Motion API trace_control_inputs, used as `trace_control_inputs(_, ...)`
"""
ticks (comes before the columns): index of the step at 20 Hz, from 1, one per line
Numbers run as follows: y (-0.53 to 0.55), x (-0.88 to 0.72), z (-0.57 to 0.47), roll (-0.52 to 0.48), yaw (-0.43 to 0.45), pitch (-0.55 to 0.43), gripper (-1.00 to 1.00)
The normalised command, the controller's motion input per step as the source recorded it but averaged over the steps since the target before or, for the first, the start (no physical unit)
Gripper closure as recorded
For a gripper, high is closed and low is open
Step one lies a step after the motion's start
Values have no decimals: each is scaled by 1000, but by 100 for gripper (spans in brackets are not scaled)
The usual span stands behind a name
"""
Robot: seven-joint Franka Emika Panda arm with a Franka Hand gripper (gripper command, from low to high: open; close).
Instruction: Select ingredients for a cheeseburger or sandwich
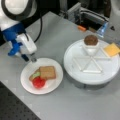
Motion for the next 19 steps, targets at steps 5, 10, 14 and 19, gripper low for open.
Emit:
trace_control_inputs(5, 555, -270, 346, -793, 57, 97, -100)
trace_control_inputs(10, 353, -254, 33, -530, -50, 30, -100)
trace_control_inputs(14, 146, -220, -67, -343, -78, 1, -100)
trace_control_inputs(19, 45, -263, -68, -253, -73, -25, -100)
